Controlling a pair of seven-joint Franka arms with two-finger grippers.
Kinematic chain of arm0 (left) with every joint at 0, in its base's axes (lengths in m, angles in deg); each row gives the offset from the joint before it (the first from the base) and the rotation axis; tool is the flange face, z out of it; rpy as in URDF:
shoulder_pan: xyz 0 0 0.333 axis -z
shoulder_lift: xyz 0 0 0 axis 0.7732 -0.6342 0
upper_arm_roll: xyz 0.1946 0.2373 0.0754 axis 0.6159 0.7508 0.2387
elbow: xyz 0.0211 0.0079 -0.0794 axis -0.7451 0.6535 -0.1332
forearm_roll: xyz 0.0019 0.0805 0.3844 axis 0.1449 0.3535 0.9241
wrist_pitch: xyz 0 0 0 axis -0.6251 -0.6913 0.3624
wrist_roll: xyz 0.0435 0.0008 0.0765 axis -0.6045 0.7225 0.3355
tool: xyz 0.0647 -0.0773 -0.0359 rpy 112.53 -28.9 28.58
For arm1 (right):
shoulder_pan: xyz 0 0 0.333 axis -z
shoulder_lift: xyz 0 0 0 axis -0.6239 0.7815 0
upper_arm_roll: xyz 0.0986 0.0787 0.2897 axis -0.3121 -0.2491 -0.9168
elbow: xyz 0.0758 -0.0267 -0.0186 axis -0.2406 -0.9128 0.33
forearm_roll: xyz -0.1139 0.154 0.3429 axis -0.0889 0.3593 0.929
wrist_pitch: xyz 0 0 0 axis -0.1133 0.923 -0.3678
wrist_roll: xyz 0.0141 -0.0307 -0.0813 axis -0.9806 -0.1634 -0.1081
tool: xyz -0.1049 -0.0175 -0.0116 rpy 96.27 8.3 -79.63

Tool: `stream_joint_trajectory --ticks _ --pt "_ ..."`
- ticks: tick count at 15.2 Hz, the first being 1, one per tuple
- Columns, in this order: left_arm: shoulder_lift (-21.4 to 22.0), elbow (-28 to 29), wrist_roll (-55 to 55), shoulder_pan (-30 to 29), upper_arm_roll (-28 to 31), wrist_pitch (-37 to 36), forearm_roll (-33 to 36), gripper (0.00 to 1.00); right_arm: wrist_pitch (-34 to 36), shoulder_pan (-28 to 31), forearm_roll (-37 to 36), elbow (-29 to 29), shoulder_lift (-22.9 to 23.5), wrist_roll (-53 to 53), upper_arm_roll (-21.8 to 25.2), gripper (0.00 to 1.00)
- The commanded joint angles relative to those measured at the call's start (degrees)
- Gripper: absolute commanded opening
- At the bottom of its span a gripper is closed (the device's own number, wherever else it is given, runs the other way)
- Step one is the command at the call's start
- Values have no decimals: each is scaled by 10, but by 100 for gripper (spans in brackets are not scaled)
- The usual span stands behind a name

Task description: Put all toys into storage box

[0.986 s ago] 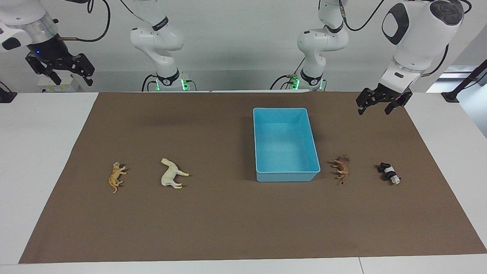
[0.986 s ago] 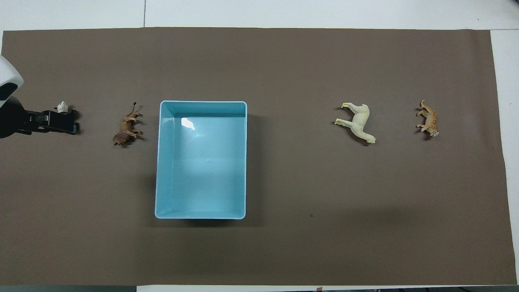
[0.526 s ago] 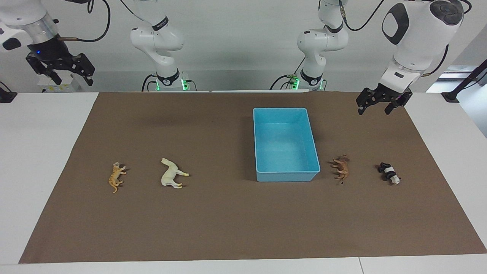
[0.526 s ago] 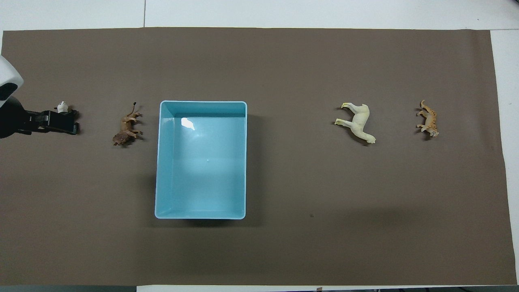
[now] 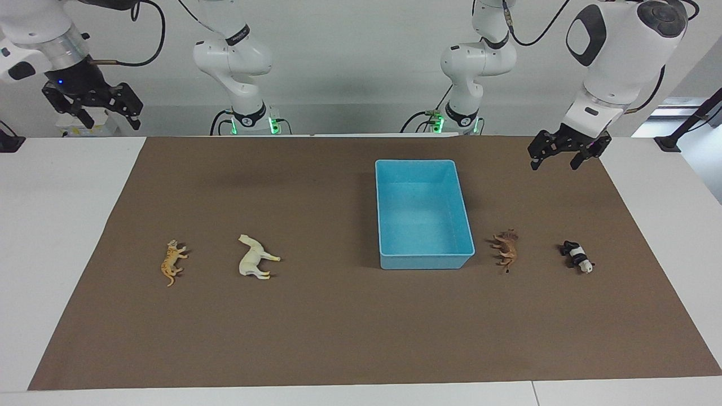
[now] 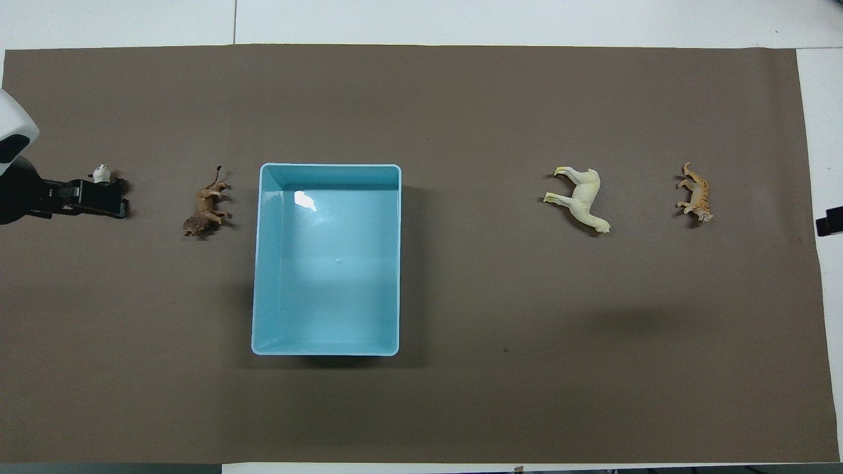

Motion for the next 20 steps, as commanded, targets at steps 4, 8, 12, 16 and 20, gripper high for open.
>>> stream_joint_trajectory --ticks 4,8,12,16,20 --pt "21 88 -12 -3 -4 129 -8 100 -173 3 17 -54 118 -16 -1 100" --pt "-65 95 -15 1 -4 219 -8 100 -286 1 31 -81 162 -13 -1 100" --pt "-113 167 -49 -6 -3 342 -8 100 -349 3 75 -75 229 -14 -1 100" --pt "-144 197 -45 9 -2 392 -8 100 -384 -4 74 -77 253 -27 -1 100" --pt "-143 200 -41 11 -2 356 -8 100 -398 -4 75 -79 270 -26 -1 100"
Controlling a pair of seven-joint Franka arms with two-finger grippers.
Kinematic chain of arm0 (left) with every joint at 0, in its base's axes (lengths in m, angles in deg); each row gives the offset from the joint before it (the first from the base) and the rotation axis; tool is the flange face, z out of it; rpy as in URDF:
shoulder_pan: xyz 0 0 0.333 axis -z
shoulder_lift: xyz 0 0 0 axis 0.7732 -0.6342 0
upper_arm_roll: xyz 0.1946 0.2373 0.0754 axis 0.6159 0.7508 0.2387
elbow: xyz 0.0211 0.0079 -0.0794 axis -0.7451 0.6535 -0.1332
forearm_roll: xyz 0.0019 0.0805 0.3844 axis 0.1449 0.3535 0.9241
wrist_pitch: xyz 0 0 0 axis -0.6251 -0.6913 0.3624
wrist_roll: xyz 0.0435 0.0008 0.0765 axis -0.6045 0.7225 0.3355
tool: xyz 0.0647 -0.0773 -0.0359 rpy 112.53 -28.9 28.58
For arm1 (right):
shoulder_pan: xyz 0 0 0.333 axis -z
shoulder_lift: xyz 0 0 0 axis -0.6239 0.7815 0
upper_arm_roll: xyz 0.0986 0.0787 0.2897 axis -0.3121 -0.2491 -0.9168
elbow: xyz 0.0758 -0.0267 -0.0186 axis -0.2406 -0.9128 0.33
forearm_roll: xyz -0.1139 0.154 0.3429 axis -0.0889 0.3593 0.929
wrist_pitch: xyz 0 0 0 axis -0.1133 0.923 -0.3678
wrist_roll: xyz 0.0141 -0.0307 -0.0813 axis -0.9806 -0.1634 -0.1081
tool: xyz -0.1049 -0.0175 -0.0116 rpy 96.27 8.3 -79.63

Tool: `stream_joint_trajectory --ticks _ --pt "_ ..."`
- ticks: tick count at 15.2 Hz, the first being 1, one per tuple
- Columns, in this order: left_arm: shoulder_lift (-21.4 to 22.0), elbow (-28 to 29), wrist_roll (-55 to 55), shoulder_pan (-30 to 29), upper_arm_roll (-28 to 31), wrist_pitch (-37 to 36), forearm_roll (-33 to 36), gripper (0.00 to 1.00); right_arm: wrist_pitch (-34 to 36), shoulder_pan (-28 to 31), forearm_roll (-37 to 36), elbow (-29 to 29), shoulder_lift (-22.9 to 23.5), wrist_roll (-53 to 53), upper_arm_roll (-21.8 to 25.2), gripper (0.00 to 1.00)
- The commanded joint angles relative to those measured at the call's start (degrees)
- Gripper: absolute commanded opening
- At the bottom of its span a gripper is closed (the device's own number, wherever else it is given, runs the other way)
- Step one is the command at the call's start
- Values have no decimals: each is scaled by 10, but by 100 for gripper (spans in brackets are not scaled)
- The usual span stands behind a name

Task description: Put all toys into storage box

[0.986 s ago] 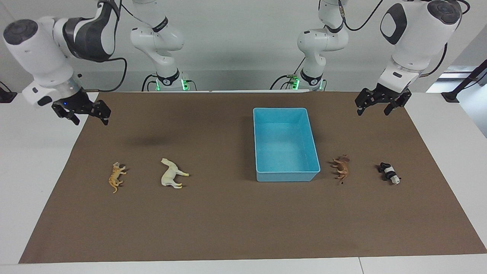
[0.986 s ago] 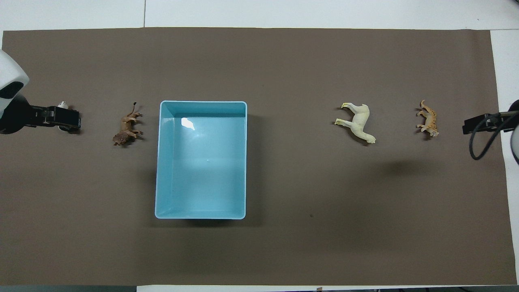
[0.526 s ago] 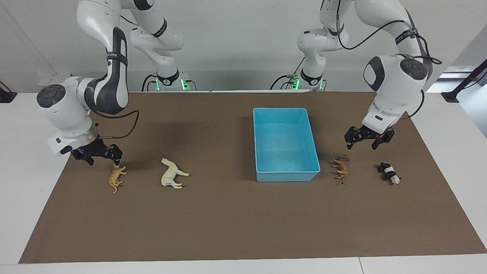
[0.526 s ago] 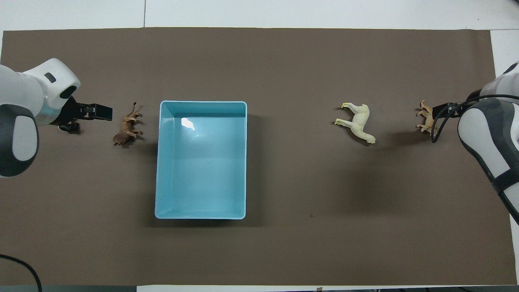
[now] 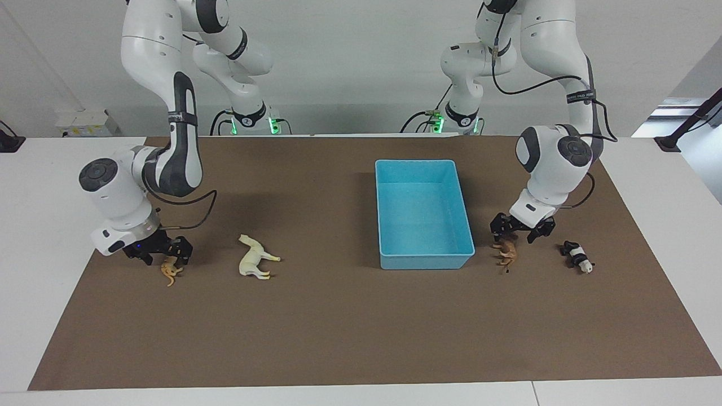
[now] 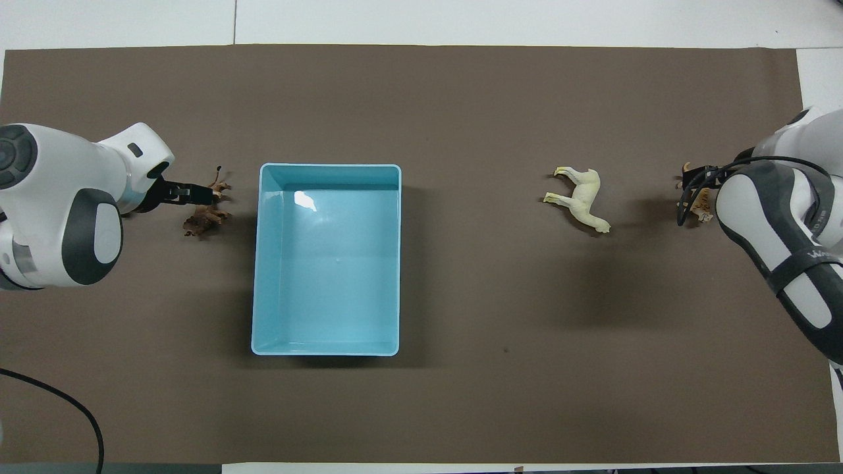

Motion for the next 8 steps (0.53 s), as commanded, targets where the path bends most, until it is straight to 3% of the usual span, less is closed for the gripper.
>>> stream_joint_trajectory --ticks 1,6,7,8 --pt "10 10 2 8 5 -19 -8 100 -18 2 14 -3 13 -20 0 100" --pt "8 28 19 14 5 -3 -8 100 -23 1 14 -15 13 -19 0 98" --pt "8 29 19 20 5 -3 -8 100 -22 2 15 -17 13 -20 0 89" --pt "8 32 19 24 6 -3 -8 100 -21 2 14 -18 12 -20 0 62"
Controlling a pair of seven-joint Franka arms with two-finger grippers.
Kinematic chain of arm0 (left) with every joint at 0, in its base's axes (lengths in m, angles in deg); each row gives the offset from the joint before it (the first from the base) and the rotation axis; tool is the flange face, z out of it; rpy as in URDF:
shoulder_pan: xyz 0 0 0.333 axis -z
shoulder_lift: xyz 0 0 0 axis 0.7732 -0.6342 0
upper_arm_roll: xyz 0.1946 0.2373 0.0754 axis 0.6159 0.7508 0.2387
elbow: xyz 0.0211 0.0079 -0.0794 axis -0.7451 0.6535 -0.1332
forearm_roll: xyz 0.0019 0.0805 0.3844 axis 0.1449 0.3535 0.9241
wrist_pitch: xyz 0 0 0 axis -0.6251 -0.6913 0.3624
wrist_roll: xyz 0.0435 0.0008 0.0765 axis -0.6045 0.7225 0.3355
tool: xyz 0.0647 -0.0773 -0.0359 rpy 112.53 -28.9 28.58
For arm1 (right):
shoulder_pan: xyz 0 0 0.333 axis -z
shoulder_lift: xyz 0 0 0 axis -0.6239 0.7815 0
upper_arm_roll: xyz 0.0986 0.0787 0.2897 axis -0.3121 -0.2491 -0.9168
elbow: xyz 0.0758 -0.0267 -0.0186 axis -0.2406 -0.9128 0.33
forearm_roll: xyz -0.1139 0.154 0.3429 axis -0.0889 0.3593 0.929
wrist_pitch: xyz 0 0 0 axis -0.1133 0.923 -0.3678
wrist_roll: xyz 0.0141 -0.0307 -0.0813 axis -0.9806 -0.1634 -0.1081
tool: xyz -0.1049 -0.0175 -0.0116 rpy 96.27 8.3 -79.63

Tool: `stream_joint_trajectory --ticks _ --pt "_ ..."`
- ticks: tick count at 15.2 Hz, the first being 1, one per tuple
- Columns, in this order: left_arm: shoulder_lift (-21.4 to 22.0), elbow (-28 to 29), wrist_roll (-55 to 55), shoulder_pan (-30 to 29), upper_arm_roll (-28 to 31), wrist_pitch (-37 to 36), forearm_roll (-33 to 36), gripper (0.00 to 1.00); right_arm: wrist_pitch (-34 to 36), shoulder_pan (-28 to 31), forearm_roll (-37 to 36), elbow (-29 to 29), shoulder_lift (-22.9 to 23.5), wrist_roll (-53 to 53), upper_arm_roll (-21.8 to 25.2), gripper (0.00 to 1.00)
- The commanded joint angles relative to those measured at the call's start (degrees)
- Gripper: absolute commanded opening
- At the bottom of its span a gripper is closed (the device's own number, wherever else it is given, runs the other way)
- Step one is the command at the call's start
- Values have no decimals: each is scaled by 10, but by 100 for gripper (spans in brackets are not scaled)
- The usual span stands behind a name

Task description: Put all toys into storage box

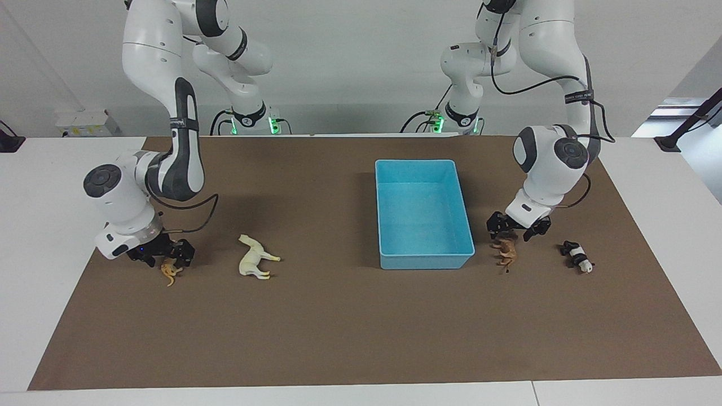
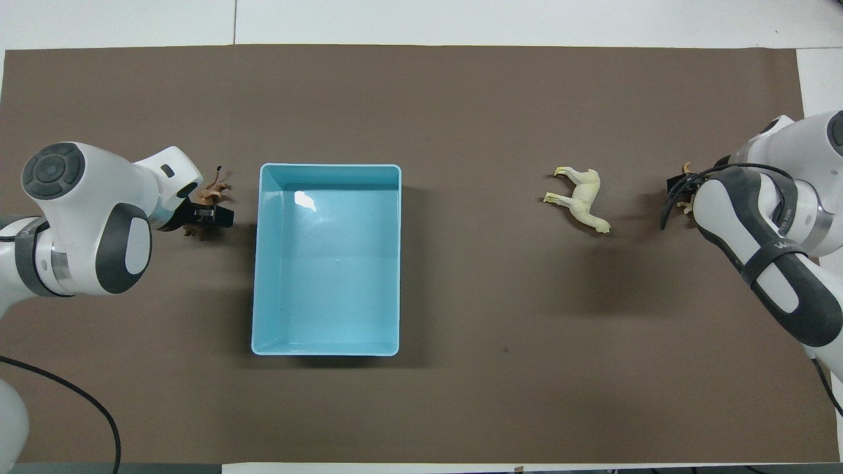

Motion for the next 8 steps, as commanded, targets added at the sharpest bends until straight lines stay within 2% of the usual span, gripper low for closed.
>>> stream_joint_trajectory --ticks 1,2,8 --pt "8 16 9 16 7 7 -8 100 -11 2 14 -13 -7 -20 0 17" --pt "8 19 9 16 7 7 -8 100 -11 2 14 -14 -7 -20 0 0" --pt "5 20 13 14 7 24 -7 100 14 2 14 1 -7 -20 1 0"
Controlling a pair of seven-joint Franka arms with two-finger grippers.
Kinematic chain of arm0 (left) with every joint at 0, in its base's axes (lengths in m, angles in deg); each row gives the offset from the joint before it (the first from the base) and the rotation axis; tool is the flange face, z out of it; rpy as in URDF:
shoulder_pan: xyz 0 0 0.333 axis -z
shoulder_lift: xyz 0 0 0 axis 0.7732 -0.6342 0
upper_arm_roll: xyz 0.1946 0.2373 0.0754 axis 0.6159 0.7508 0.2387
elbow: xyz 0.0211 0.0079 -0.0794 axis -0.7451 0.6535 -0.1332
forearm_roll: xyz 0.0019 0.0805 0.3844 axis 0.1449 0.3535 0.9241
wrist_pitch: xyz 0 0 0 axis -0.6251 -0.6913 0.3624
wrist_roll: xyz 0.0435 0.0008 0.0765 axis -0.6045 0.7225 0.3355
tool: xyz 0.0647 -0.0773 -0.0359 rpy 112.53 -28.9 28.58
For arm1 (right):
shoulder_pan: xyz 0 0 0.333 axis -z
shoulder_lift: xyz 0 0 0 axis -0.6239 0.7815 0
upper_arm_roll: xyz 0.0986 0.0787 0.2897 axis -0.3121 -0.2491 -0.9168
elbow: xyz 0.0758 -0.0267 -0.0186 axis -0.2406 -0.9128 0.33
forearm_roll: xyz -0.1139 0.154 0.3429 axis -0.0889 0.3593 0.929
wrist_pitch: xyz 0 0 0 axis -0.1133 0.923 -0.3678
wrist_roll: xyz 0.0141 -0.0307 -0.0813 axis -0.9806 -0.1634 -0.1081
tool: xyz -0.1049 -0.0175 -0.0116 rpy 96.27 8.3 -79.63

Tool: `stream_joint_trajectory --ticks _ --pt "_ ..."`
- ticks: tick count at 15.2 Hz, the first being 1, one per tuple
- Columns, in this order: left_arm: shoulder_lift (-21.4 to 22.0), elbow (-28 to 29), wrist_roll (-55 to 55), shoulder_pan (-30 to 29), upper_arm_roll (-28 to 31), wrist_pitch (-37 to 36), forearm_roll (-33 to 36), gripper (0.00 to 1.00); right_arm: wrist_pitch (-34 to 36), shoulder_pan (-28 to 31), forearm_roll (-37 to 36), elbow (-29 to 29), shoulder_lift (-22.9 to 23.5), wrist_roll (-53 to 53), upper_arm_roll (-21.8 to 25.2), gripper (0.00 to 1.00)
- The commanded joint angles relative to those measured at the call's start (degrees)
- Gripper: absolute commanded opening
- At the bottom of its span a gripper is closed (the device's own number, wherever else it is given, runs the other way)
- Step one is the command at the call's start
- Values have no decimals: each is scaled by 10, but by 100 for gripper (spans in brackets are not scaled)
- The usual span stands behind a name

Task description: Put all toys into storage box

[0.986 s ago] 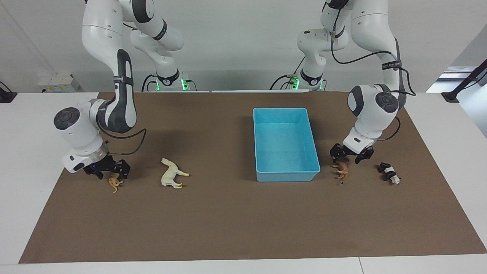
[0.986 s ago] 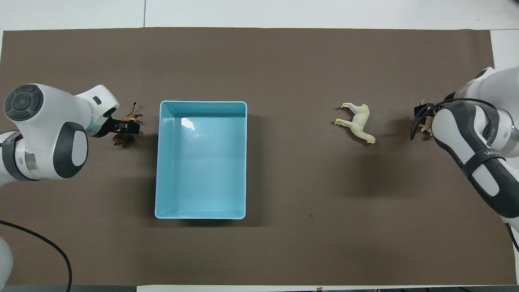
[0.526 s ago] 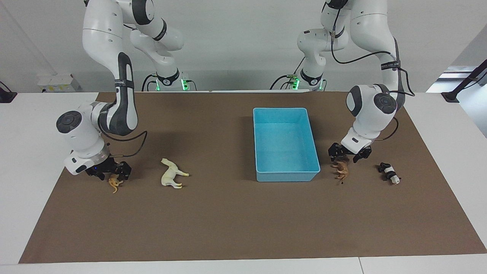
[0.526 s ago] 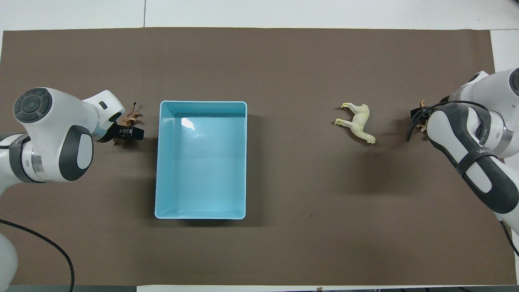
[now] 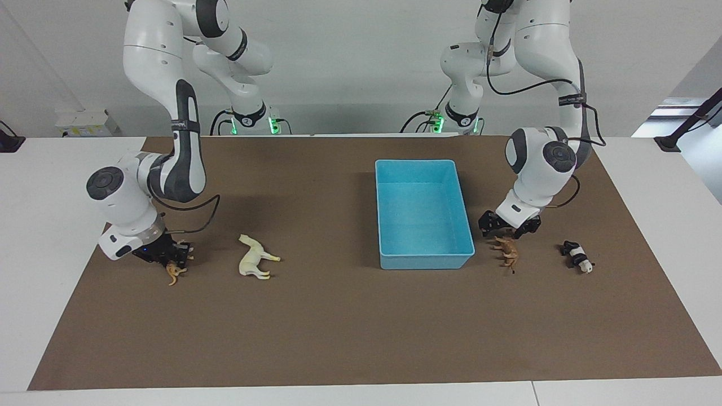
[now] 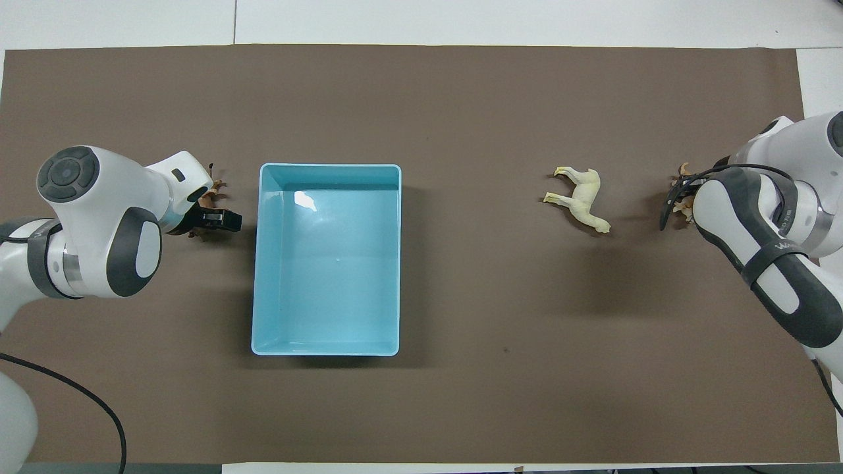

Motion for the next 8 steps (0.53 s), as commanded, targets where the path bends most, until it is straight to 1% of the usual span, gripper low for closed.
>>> stream_joint_trajectory --ticks 1,2,4,6,8 --pt "4 14 4 2 6 23 -7 100 32 1 9 14 -8 -19 1 0" --pt "2 14 3 1 6 25 -5 100 55 1 9 29 -10 -17 1 0" --pt "-2 13 3 0 7 29 -2 100 124 -6 6 76 -23 -14 0 0" --pt "-8 11 3 -2 7 51 25 100 191 -9 4 114 -46 -13 -1 0" --pt "-23 8 3 -3 7 72 28 100 275 -21 2 162 -68 34 -7 0"
